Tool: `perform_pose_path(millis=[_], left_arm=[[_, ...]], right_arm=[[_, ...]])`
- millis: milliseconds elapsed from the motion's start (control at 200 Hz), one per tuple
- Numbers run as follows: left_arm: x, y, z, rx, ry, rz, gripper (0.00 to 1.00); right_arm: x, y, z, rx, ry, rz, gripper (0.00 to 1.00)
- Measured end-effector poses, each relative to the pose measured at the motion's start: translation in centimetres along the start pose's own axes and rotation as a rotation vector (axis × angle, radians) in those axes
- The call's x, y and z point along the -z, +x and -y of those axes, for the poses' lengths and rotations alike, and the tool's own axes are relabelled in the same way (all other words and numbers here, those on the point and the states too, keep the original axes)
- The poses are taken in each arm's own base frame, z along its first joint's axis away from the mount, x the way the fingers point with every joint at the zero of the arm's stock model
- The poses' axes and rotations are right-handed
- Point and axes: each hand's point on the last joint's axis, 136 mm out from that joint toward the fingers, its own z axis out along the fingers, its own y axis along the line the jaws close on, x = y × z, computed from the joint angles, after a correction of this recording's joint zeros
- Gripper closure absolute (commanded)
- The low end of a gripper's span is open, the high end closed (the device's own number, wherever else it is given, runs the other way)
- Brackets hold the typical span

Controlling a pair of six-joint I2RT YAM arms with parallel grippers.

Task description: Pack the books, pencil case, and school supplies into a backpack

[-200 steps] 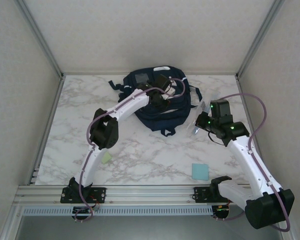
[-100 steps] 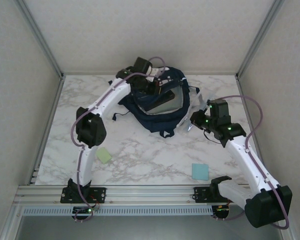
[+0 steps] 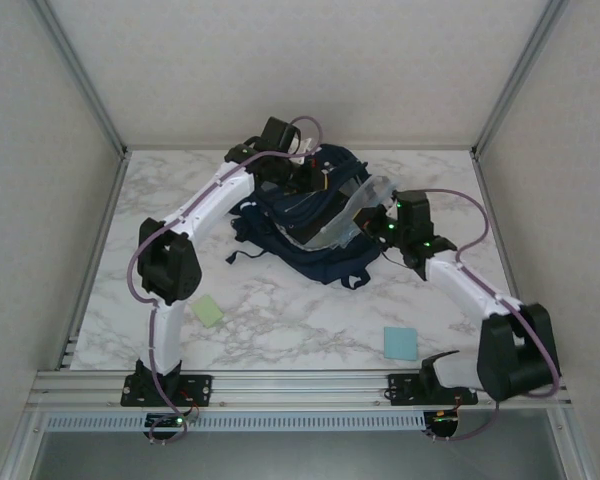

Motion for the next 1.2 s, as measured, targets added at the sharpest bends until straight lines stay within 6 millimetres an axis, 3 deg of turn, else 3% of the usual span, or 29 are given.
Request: perform_pose_path(millis=[235,280,345,465,626,806,906,996,1101,1201], left_arm=[[0.1,-0.5,0.5,0.040,0.025,0.029,1.00],[0.1,-0.4,0.5,0.045,0.024,0.028,1.00],[0.1,-0.4,0.4,0.048,0.025,0.029,1.00],[0.1,-0.4,0.4,0.046,0.027,0.034,1.00],[0.2,-0.4,0.3,0.041,0.024,0.045,1.00],[0.1,-0.4,-0.1,0.043,0.008,0.053,1.00],[0.1,-0.4,-0.7,0.044,-0.010,0.060,0.67],[0.7,-0.3,-1.3,0.055,-0.018,0.069,0.41],[2.5,-0.4,-3.5,0.100,-0.037,0.101,0.32],[4.9,-0.8,-7.6,0.164,-0.091,0.155,0.29]], right_arm=[[-7.5,0.6,-0.4,-0.022,-0.010,-0.090,1.00],[-8.8,0.7,-0.8,-0.028,-0.026,-0.109,0.93],[-10.4,0.8,-1.2,-0.036,-0.037,-0.130,0.73],[-11.1,1.2,-1.5,-0.039,-0.039,-0.147,0.58],[-9.2,1.0,-1.3,-0.007,0.019,-0.122,0.51],[-2.3,0.5,-2.5,0.089,0.082,-0.027,0.29],[1.7,0.2,-2.4,0.136,0.129,0.043,0.19],[3.8,0.5,-1.1,0.161,0.178,0.075,0.07],[4.5,1.5,0.9,0.159,0.232,0.060,0.01],[4.1,2.5,2.7,0.142,0.266,0.023,0.01]])
